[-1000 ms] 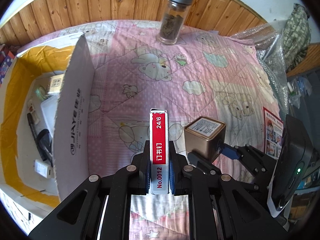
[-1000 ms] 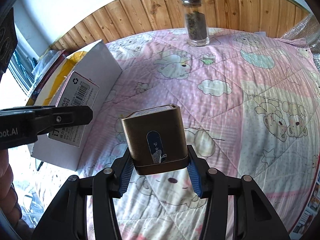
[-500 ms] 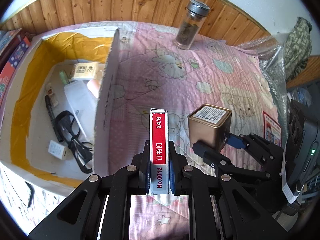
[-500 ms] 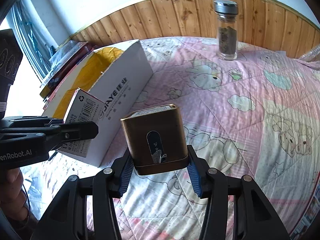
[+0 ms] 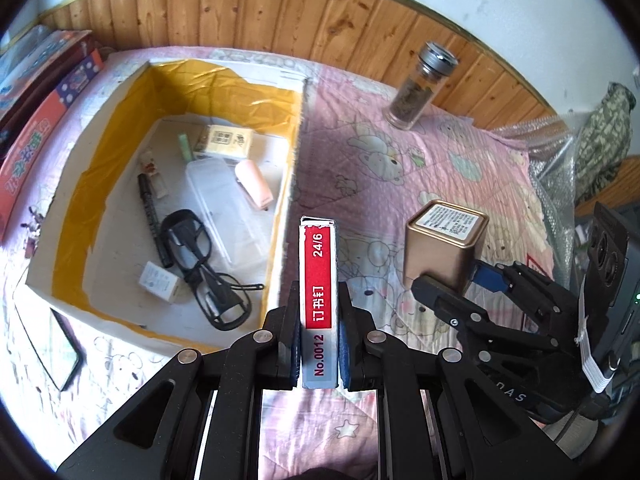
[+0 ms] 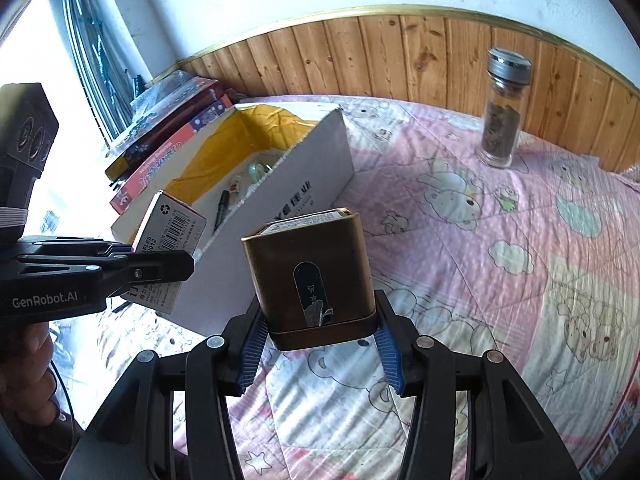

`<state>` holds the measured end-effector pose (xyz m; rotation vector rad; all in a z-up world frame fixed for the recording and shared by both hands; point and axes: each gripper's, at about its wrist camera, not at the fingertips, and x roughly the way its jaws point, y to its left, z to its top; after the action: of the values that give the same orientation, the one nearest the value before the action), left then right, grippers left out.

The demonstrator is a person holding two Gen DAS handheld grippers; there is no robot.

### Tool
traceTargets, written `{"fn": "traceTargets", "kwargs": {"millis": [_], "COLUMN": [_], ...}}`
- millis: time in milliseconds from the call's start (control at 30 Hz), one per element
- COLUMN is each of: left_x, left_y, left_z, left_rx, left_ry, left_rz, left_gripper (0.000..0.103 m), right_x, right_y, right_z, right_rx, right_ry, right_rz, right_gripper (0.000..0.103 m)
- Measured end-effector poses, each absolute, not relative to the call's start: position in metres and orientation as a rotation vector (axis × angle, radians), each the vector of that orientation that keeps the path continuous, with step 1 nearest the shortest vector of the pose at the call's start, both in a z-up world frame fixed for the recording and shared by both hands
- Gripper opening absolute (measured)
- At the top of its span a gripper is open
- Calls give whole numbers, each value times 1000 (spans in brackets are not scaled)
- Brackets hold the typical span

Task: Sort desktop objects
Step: 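Carry the staple box and gold tin over the cardboard box with both grippers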

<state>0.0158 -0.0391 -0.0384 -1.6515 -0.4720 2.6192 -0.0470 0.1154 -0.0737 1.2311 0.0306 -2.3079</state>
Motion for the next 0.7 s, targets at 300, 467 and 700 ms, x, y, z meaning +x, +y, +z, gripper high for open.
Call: {"fn": "traceTargets", "kwargs": {"millis": [300, 467, 700], "left_x": [23, 26, 31], "left_y": [-83, -104, -134], "left_z": [-23, -17, -16], "left_rx": [-1614, -1596, -1583], "left_ry": [-586, -635, -706], "left_rz": [2713, 2758, 2809], "left_gripper": [14, 14, 14], "right_x": [-51, -54, -61], "right_y": [87, 69, 41], "right_z": [-50, -38, -22], "right_rx": [1149, 1108, 1059], "right_ry": [82, 109, 148], "right_rz": [-2278, -2256, -2218], "right_gripper": [51, 51, 51]}}
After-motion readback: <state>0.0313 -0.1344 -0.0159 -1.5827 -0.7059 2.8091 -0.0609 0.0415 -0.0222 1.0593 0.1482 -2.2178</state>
